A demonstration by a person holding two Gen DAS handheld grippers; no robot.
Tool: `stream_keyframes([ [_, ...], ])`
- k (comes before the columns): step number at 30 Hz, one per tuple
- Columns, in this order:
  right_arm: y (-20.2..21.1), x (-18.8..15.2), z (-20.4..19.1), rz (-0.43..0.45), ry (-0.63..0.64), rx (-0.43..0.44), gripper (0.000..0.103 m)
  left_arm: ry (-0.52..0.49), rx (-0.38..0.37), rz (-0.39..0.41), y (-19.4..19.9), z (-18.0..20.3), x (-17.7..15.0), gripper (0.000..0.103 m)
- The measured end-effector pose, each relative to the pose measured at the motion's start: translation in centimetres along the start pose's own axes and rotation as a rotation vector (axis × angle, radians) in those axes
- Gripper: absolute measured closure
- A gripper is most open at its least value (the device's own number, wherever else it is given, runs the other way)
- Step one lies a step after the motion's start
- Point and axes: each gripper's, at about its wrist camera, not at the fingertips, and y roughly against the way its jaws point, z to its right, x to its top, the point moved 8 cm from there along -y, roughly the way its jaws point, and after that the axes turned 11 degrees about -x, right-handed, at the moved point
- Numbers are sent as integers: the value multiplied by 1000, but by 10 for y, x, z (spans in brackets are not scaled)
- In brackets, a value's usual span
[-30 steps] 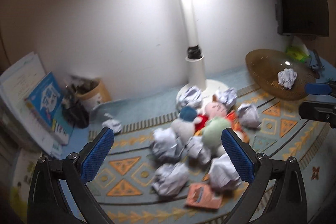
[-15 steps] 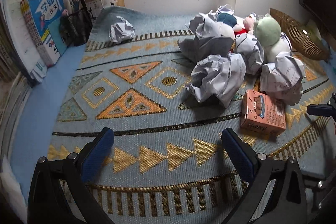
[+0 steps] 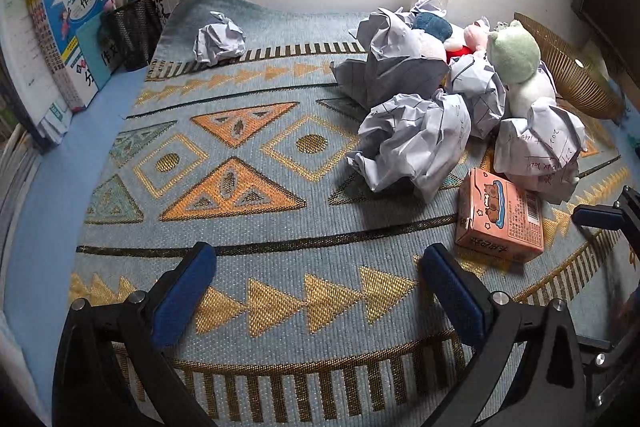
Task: Organize objects
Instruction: 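Withdraw both tools from the bowl back toward the rug, then grasp a paper ball with the left tool while the right tool grasps the pink box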
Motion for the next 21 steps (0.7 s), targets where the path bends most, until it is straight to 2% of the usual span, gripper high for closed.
stream_keyframes([
  [7, 0, 1, 0, -1, 4, 1, 0, 0, 0, 1, 0, 0, -1, 0],
  [16, -18, 29, -10, 9, 48, 42, 0, -1, -1, 3, -2, 2, -3, 0],
  [21, -32, 48, -18, 15, 85, 69, 0, -17, -62, 19, -13, 15, 9, 1],
])
